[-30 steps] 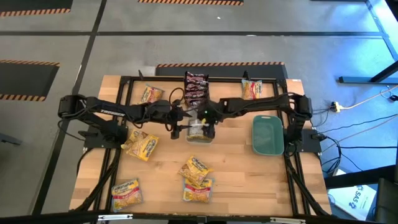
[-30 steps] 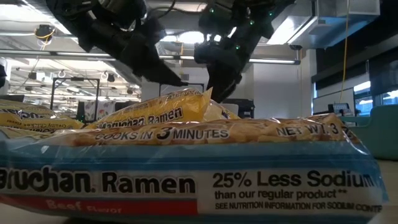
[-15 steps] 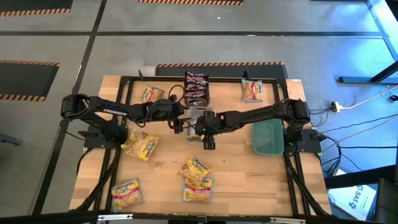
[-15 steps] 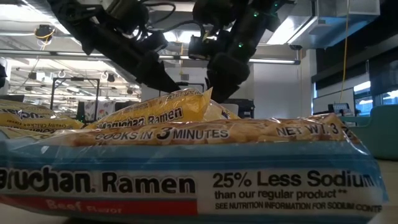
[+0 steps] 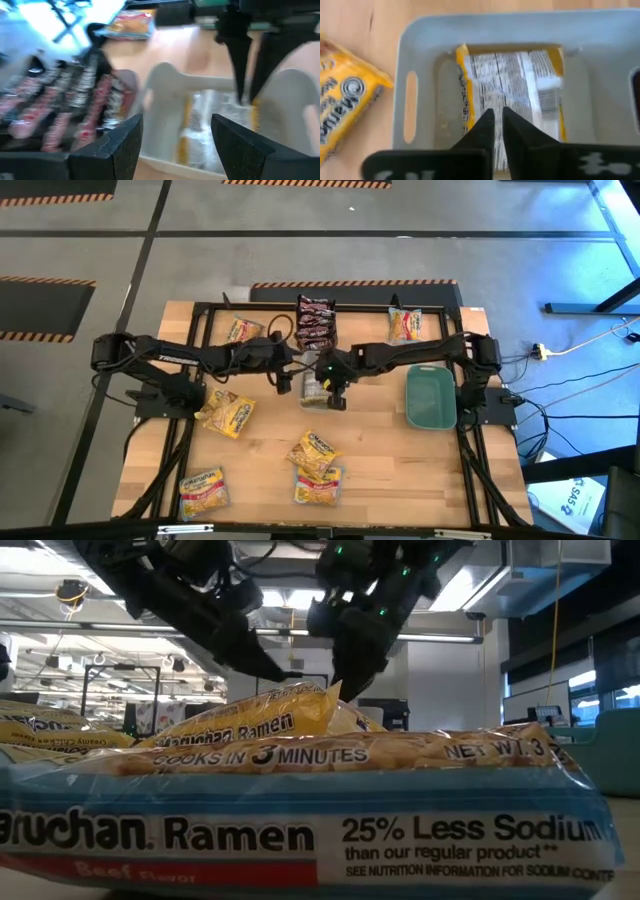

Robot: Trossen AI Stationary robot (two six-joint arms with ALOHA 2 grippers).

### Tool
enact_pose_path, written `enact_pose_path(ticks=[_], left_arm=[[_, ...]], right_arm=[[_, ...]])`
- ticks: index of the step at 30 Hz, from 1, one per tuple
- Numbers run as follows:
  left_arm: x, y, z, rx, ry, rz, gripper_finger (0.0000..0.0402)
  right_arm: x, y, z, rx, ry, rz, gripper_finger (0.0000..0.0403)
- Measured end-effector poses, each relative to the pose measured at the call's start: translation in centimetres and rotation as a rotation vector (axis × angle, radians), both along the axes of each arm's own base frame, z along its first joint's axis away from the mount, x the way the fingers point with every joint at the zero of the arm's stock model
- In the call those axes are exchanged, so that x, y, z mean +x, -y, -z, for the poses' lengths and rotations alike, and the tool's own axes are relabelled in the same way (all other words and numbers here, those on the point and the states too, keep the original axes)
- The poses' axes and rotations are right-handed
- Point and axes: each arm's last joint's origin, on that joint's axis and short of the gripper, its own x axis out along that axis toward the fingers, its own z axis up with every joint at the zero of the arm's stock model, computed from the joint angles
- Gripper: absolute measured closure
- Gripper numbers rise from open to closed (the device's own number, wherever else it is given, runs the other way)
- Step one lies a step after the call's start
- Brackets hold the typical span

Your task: Sort Maruchan noodles

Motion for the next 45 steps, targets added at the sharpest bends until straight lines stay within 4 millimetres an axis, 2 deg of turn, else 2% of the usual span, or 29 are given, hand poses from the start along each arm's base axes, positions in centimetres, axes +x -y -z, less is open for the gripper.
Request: enact_pose_path(ticks=[5,9,12,16,21,24,29,34,42,45], left_arm=[[-0.7,-1.6,-0.8,0.066,0.012,-0.11,0.0172],[-0.5,-3.9,0.8,0.027,-0.009,-0.188,0.0172],[0.0,-4.9,1.8,-0.025,0.009,-0.179,0.0172],[0.5,-5.2,3.3,-0.072,-0.019,-0.165,0.0172],[0.8,-5.3,3.8,-0.075,-0.011,-0.166,0.0172],[0.9,-5.4,4.1,-0.083,-0.014,-0.172,0.0172],[1.2,-5.6,4.7,-0.098,-0.015,-0.175,0.0172],[1.3,-5.5,4.9,-0.116,-0.012,-0.183,0.0172],[1.3,-5.5,4.8,-0.112,-0.002,-0.183,0.0172],[1.4,-5.6,4.8,-0.109,0.006,-0.183,0.0172]], right_arm=[[0.6,-0.2,1.6,0.032,-0.015,-0.023,0.0391],[1.2,-0.7,3.1,0.029,-0.039,-0.044,0.0399],[1.3,-0.7,3.9,0.046,-0.053,-0.063,0.0397],[1.3,-1.0,4.1,0.083,-0.057,-0.096,0.0401],[1.2,-1.5,4.0,0.215,-0.053,-0.171,0.0402],[1.4,-2.0,5.1,0.247,-0.08,-0.191,0.0402],[1.5,-1.7,6.6,0.109,-0.137,-0.122,0.0402],[1.5,-1.8,6.4,-0.064,-0.142,-0.064,0.0402],[1.5,-3.9,5.4,-0.31,-0.123,-0.08,0.0402],[1.4,-3.9,5.1,-0.379,-0.122,-0.053,0.0402]])
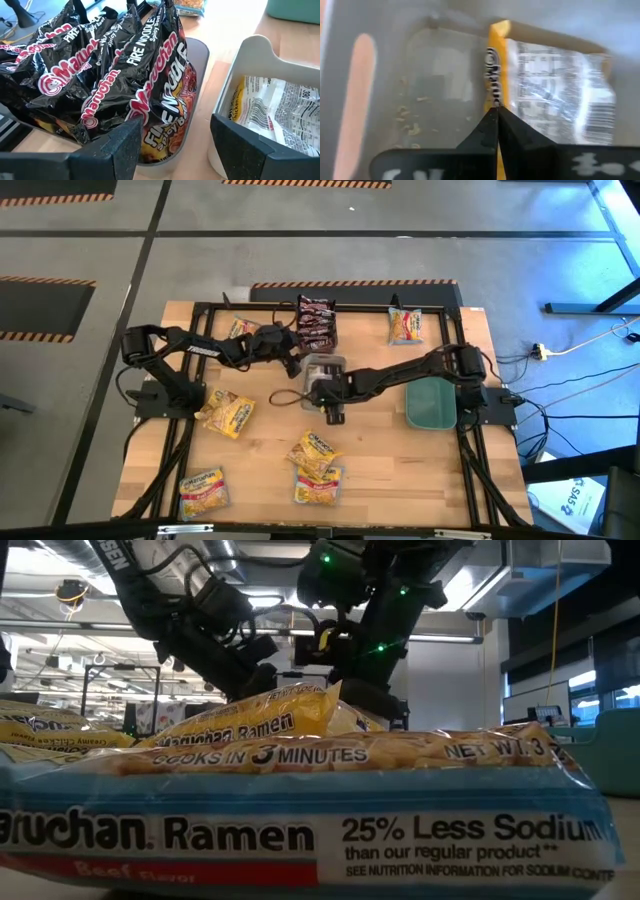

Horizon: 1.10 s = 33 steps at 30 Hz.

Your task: Sort Maruchan noodles

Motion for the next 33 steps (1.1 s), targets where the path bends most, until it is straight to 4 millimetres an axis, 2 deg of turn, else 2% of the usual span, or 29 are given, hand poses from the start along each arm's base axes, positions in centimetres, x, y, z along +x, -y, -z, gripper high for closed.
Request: enact_pose_path(ticks=[4,9,11,14,19,22,26,33], left_arm=[[0.0,0.1,0.1,-0.005,-0.002,0.01,0.0172],[0.0,0.1,0.1,-0.002,0.0,0.011,0.0172],[0.0,0.1,0.1,-0.002,0.001,0.012,0.0172],[0.0,0.1,0.1,0.01,-0.003,0.019,0.0172],[0.4,-0.2,-0.5,0.077,-0.009,0.027,0.0172],[0.7,-0.6,-1.3,0.11,0.005,-0.023,0.0172],[0.8,-1.0,-1.6,0.153,-0.003,-0.116,0.0172],[0.9,-0.3,-1.3,0.037,-0.002,0.08,0.0172]], right_arm=[[-0.4,0.4,-0.4,-0.03,-0.011,0.026,0.0402],[-0.7,-0.4,-0.8,0.23,-0.024,-0.084,0.0402],[-0.5,-0.5,-0.7,0.27,-0.019,-0.088,0.0402],[-0.4,-0.1,0.6,0.258,-0.057,-0.068,0.0402],[-0.2,0.6,1.2,0.261,-0.061,-0.054,0.0402],[-0.2,0.5,1.2,0.234,-0.07,-0.086,0.0402],[-0.6,-0.7,1.3,0.199,-0.114,-0.152,0.0402],[-0.7,-0.9,1.4,0.175,-0.131,-0.17,0.0402]])
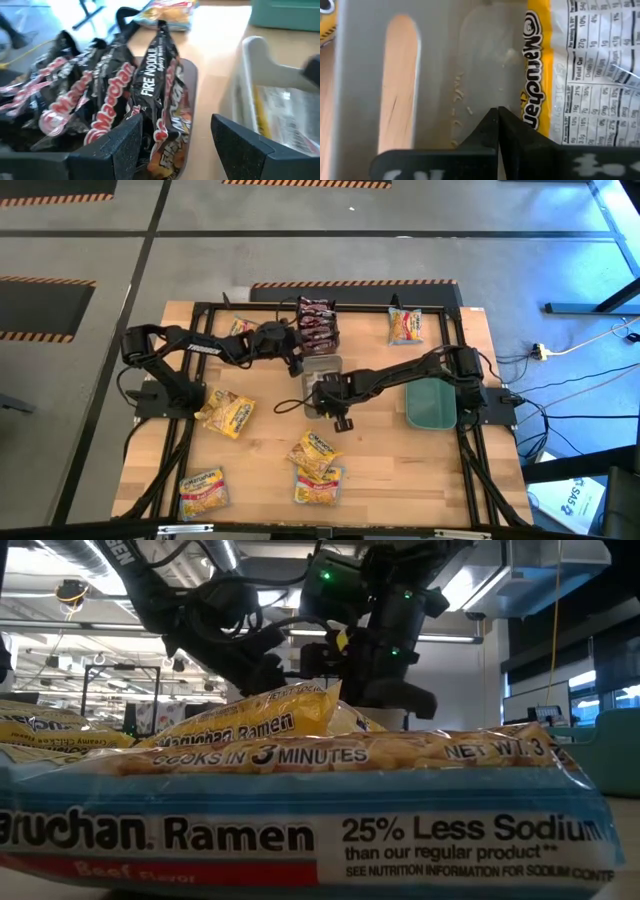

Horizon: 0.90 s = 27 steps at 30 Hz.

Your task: Sort Maruchan noodles

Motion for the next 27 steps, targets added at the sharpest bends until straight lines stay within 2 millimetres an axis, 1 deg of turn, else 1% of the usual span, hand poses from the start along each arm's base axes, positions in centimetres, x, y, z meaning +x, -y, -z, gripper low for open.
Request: enact_pose_path(ticks=[3,7,14,18,24,27], left_arm=[[-0.1,0.1,0.2,-0.036,-0.008,0.015,0.0172],[0.0,0.4,0.2,-0.09,-0.003,0.075,0.0172],[0.0,0.9,0.4,-0.107,-0.022,0.084,0.0172],[0.0,1.0,0.6,-0.12,-0.035,0.087,0.0172],[0.0,1.0,0.6,-0.122,-0.036,0.09,0.0172],[0.0,1.0,0.7,-0.117,-0.039,0.083,0.0173]], right_arm=[[0.0,0.0,0.0,-0.004,-0.005,-0.009,0.0402],[-0.1,0.0,-0.1,-0.016,-0.004,-0.011,0.0402],[0.0,0.0,-0.1,-0.048,0.006,-0.003,0.0402],[0.0,0.0,-0.2,-0.13,0.013,0.021,0.0402],[-0.2,-0.6,-1.3,-0.31,0.057,0.055,0.0402],[-0.3,-0.8,-1.8,-0.373,0.075,0.068,0.0402]])
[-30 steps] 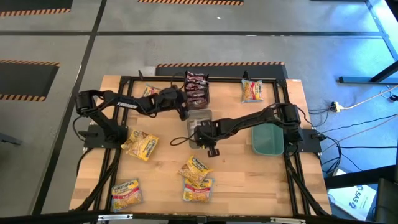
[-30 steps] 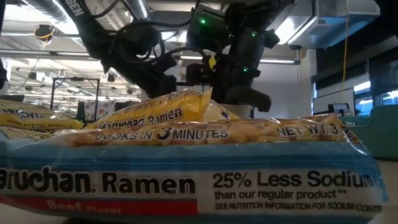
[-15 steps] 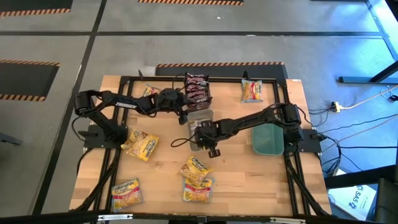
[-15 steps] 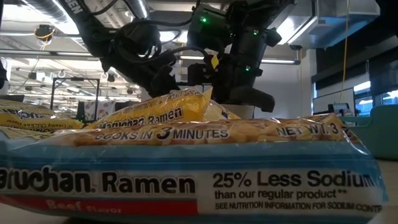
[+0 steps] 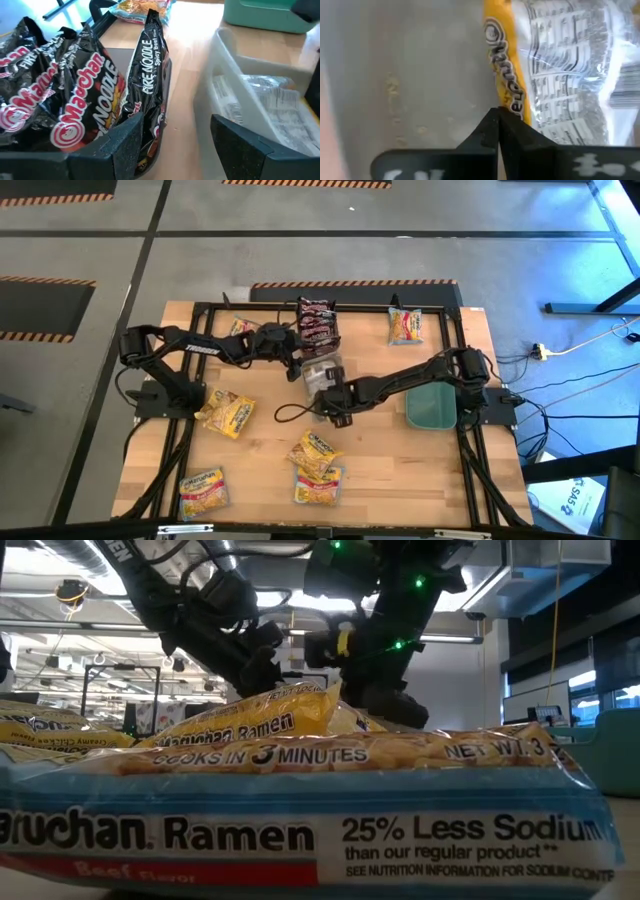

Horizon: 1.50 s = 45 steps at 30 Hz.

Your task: Sort Maruchan noodles

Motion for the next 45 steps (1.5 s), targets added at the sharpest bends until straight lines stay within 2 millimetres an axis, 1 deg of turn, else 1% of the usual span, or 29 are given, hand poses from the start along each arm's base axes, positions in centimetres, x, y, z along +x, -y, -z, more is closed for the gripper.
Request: enact_pose_path(ticks=[5,15,17,20,23,25,27,29,33,35,37,42,45], left_arm=[[0.0,0.0,0.0,0.01,-0.005,-0.016,0.0173],[-0.1,-0.1,0.1,0.022,-0.016,-0.028,0.0173],[-0.1,-0.1,0.2,0.022,-0.019,-0.03,0.0173],[-0.2,0.0,0.3,0.014,-0.028,-0.023,0.0172],[-0.1,0.0,0.4,0.004,-0.028,-0.007,0.0172],[0.0,0.2,0.4,-0.008,-0.023,0.015,0.0172],[0.0,0.3,0.4,-0.016,-0.018,0.031,0.0172],[0.0,0.4,0.3,-0.019,-0.015,0.042,0.0172],[0.1,0.4,0.3,0.0,-0.02,0.047,0.0172],[0.0,0.4,0.3,0.008,-0.023,0.035,0.0172],[0.0,0.3,0.3,0.027,-0.028,0.018,0.0172],[-0.3,0.2,-0.4,0.055,-0.021,-0.021,0.0172],[-0.7,0.4,-1.3,0.063,-0.008,-0.028,0.0172]], right_arm=[[-0.2,0.3,-0.2,-0.086,-0.002,0.034,0.0402],[-0.2,0.5,-0.6,-0.163,0.023,0.07,0.0402],[-0.3,0.2,-1.0,-0.181,0.029,0.074,0.0402],[-0.1,-0.2,-2.5,-0.195,0.057,0.08,0.0402],[0.3,0.1,-3.7,-0.261,0.106,0.121,0.0402],[0.4,0.3,-4.0,-0.318,0.097,0.132,0.0402],[0.7,0.6,-4.3,-0.335,0.106,0.119,0.0402],[0.9,1.0,-4.5,-0.307,0.11,0.115,0.0402],[0.9,2.6,-4.0,-0.179,0.089,0.117,0.0402],[0.9,3.2,-4.0,-0.161,0.097,0.143,0.0402],[0.8,3.1,-4.0,-0.164,0.097,0.148,0.0402],[0.2,2.7,-5.6,-0.104,0.114,0.11,0.0402],[-0.3,2.8,-6.8,-0.087,0.135,0.118,0.0402]])
